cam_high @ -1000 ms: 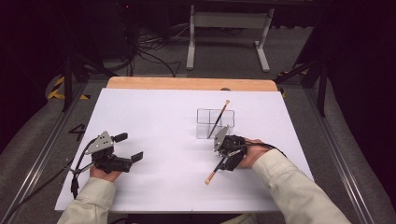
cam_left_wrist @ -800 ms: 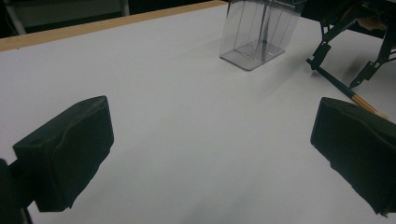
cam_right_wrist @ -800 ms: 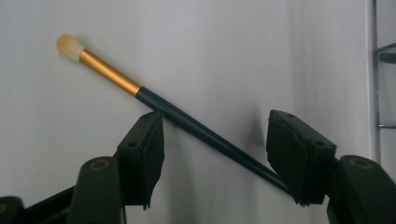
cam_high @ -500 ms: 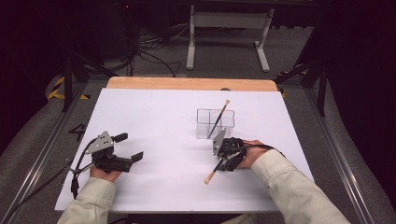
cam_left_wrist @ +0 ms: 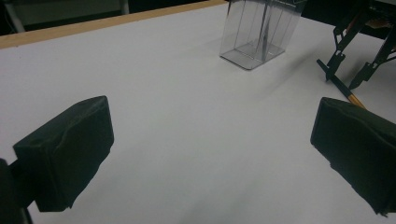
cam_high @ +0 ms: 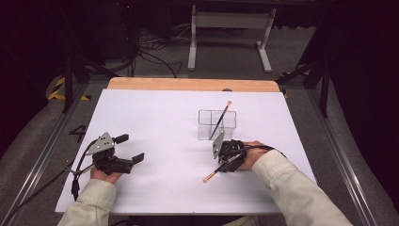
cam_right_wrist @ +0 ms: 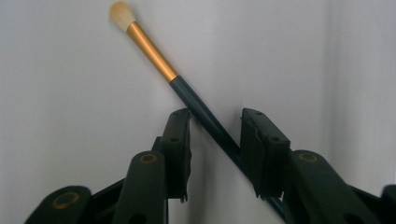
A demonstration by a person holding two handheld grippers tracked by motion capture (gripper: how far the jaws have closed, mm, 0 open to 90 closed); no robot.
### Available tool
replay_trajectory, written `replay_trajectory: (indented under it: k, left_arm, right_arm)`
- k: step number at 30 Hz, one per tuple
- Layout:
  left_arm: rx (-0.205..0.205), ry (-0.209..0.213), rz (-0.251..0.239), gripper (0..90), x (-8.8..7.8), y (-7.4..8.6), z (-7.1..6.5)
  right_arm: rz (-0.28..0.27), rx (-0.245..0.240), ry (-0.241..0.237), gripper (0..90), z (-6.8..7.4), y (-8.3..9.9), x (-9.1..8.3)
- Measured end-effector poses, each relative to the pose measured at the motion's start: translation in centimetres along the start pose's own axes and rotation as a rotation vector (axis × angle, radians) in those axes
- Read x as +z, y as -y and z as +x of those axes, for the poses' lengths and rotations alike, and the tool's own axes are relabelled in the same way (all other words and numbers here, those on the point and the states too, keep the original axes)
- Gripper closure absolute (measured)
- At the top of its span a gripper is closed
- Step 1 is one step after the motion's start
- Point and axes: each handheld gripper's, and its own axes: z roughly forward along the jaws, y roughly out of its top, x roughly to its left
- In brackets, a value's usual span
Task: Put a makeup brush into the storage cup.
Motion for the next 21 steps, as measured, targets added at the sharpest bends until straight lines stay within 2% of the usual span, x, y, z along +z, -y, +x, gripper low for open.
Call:
replay_trajectory:
  k: [7, 10, 21]
  left_arm:
    - [0.005, -0.002, 0.000, 0.0, -0.04, -0.01, 0.07]
    - [-0.001, -0.003, -0.003, 0.0, -0.04, 0.00, 0.06]
    - [0.000, -0.005, -0.002, 0.1, -0.03, 0.00, 0.05]
  right_arm:
    - [0.048, -0.019, -0.011, 73.8, 0.31, -0.66, 0.02]
    - [0.064, -0.019, -0.019, 82.8, 0.35, -0.76, -0.03]
    - [0.068, -0.003, -0.017, 83.5, 0.36, -0.89, -0.01]
